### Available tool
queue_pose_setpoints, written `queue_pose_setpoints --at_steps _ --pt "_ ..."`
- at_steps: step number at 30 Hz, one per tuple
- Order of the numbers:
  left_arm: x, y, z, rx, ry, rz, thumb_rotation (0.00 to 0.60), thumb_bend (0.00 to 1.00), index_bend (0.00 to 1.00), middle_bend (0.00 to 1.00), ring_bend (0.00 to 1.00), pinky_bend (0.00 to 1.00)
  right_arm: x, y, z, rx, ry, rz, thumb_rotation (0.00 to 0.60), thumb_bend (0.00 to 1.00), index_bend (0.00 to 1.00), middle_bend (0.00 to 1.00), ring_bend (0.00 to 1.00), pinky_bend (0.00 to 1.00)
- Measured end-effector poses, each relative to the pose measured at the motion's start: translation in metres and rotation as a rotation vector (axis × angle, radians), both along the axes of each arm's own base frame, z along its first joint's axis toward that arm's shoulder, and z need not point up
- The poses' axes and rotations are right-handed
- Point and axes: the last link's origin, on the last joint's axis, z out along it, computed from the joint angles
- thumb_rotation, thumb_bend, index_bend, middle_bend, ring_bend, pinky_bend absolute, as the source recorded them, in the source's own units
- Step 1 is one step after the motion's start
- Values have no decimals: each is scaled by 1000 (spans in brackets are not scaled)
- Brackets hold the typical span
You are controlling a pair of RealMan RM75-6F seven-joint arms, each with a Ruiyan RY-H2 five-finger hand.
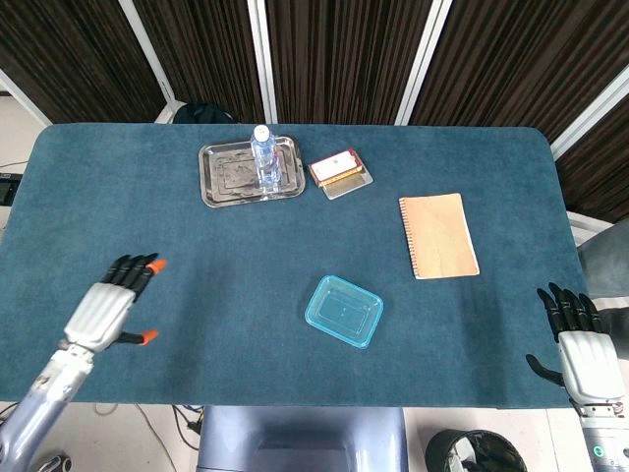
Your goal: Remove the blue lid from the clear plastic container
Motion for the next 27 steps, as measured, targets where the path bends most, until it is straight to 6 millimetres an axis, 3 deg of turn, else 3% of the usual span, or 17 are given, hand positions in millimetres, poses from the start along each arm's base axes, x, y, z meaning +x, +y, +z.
queue_pose_setpoints --at_steps 7,13,19,27 --pt "46 35 -46 -195 -88 -3 600 0 0 0 0 52 -1 -1 0 3 -6 -12 600 277 0 0 0 0" --pt "85 58 -85 -292 -143 -23 600 0 0 0 0 116 -1 -1 1 0 -14 -19 600 276 0 0 0 0" --pt "110 78 -112 -330 -136 -50 600 0 0 0 0 159 -2 -3 1 -1 -17 -24 600 275 0 0 0 0" --pt "129 95 -137 -367 -82 -81 600 0 0 0 0 147 -3 -4 1 -3 -12 -27 600 276 0 0 0 0"
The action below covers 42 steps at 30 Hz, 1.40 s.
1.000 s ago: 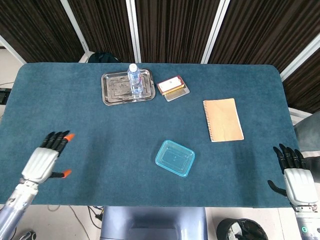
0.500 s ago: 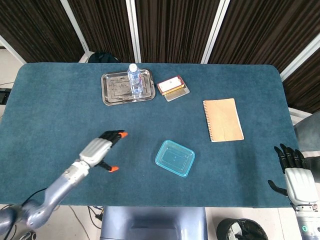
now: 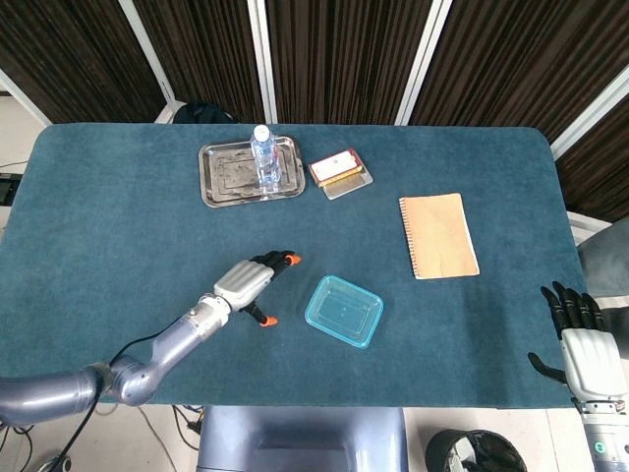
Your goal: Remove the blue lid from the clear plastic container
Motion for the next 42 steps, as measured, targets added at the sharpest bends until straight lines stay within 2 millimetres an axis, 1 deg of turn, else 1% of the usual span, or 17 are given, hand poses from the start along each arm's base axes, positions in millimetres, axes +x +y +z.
queue_pose_setpoints --at_steps 7,19,24,26,27,29,31,33,35,37,42 --pt "18 7 -22 -37 25 -50 600 0 0 0 0 127 0 0 -1 -2 4 -5 600 276 0 0 0 0" --pt "43 4 -62 -86 -5 -94 600 0 0 0 0 124 -1 -1 -1 -4 3 -12 600 276 0 0 0 0" --pt "51 2 -74 -87 -32 -112 600 0 0 16 0 128 -1 -1 -1 -2 0 -16 600 276 0 0 0 0" --pt "54 2 -79 -84 -49 -114 600 1 13 47 10 147 -1 -1 -1 -2 -1 -16 600 276 0 0 0 0" --pt "55 2 -80 -82 -57 -114 600 6 36 75 34 176 -1 -1 -1 -1 -1 -16 600 276 0 0 0 0" --pt "58 2 -84 -77 -74 -115 600 31 102 150 119 261 -1 -1 -2 0 -2 -16 600 276 0 0 0 0" --pt "60 2 -88 -67 -95 -113 600 86 215 268 245 373 0 -1 -2 1 -3 -16 600 276 0 0 0 0" --pt "61 3 -91 -50 -109 -115 600 136 309 362 325 431 0 -1 -2 0 -4 -15 600 276 0 0 0 0" --pt "61 3 -93 -25 -123 -123 600 165 359 417 368 456 0 -1 -1 0 -7 -14 600 276 0 0 0 0" --pt "60 2 -95 -1 -143 -128 600 174 371 432 378 461 0 0 -1 -1 -8 -12 600 276 0 0 0 0" --pt "53 -1 -97 24 -171 -138 600 182 372 432 378 461 0 0 -1 0 -9 -8 600 276 0 0 0 0"
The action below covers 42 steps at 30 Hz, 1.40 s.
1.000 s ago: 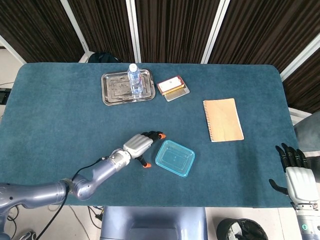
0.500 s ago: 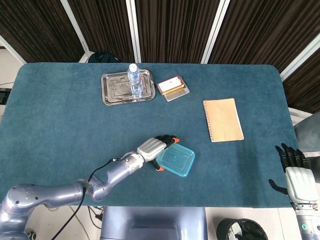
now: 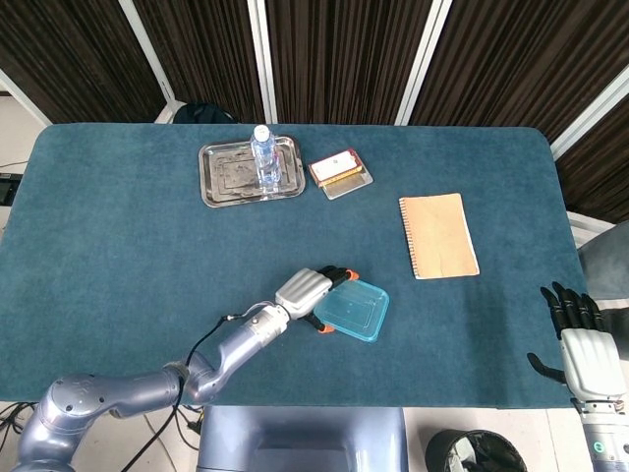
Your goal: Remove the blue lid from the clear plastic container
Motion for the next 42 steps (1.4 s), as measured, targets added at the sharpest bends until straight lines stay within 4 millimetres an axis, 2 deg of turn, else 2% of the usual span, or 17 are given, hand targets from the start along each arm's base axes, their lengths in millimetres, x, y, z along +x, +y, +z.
queue_pose_setpoints --at_steps 11,18,22,31,42 --pt "-29 8 32 66 22 -33 600 192 386 431 378 461 5 0 0 -4 15 29 600 276 0 0 0 0" --pt "-50 9 56 82 59 -55 600 192 389 431 377 461 21 2 -8 29 7 75 600 275 0 0 0 0" --pt "-56 5 63 75 37 -23 600 193 391 431 377 461 37 0 -21 66 -15 109 600 276 0 0 0 0" --pt "-57 -4 66 48 32 -11 600 193 395 431 370 453 73 -14 -59 150 -81 158 600 276 0 0 0 0" --pt "-38 -19 52 27 71 -90 600 193 397 429 370 453 101 -22 -103 217 -170 142 600 276 0 0 0 0"
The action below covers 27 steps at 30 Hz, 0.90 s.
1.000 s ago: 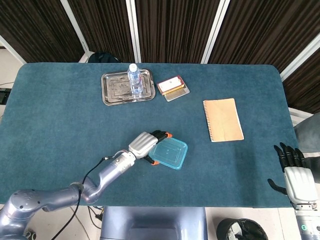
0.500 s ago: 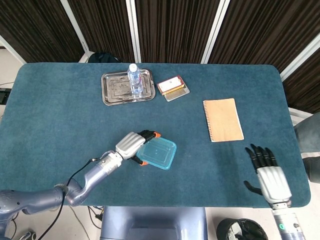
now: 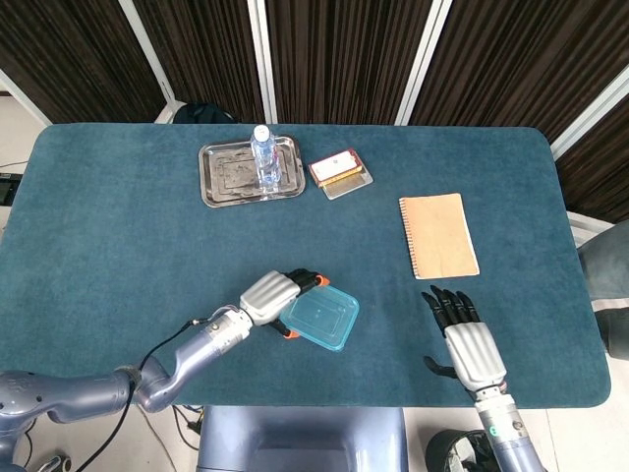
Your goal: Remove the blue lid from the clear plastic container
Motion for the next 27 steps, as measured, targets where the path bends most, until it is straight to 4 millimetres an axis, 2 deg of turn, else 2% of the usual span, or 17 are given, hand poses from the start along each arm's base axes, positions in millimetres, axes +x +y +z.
queue_pose_setpoints --at_steps 7,16,27 --pt "13 -13 -17 -27 9 -19 600 193 399 429 370 453 10 2 -15 22 -52 -19 600 276 0 0 0 0" --pt "18 -21 -35 -35 -9 27 600 193 407 430 370 453 18 5 -31 45 -78 -33 600 276 0 0 0 0" --pt "18 -15 -37 -41 -19 86 600 193 407 425 361 450 28 9 -50 76 -108 -65 600 276 0 0 0 0"
